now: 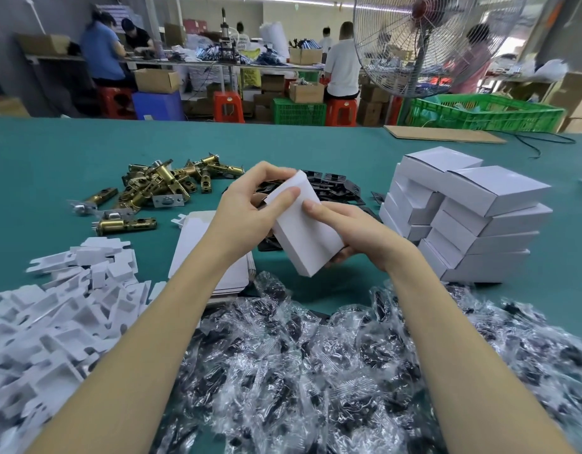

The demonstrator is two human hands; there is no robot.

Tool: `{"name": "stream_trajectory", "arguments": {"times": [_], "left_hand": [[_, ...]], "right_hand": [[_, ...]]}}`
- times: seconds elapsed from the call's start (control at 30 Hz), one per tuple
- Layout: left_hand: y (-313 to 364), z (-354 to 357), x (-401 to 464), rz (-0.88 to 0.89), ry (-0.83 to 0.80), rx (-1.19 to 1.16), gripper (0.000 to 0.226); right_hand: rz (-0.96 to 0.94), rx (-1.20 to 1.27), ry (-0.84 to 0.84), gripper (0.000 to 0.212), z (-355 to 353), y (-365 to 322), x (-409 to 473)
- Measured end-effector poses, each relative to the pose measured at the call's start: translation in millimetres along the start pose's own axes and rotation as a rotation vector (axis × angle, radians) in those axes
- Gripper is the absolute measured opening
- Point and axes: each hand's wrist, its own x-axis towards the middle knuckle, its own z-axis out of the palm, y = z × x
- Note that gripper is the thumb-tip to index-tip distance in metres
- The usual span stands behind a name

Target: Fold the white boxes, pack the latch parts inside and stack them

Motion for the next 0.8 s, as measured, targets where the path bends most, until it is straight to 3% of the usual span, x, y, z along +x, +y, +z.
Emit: {"name": "stream_trajectory", "arguments": {"times": [0.27,0.47,0.7,0.8], "left_hand": [[0.3,9.9,-3.4,-0.037,0.054,-0.147,0.022],[8.6,10.5,-1.2,-0.150,0.214,-0.189,0.010],[9.1,9.0,-2.1,-0.208,0.251,-0.201,0.013],[8.7,9.5,-2.1,-0.157,0.246,-0.187,0.015]], "right_hand": [[-0.041,-0.040,0.054,0.062,-2.6,-0.9,1.2],[-0.050,-0.062,0.051,0.063,-1.6,-5.2,1.7],[-0.094,-0.157,0.108,0.056,-2.1,-6.5,4.0],[-0.134,-0.161,0.150,0.047,-2.8,-8.7,4.2]]}}
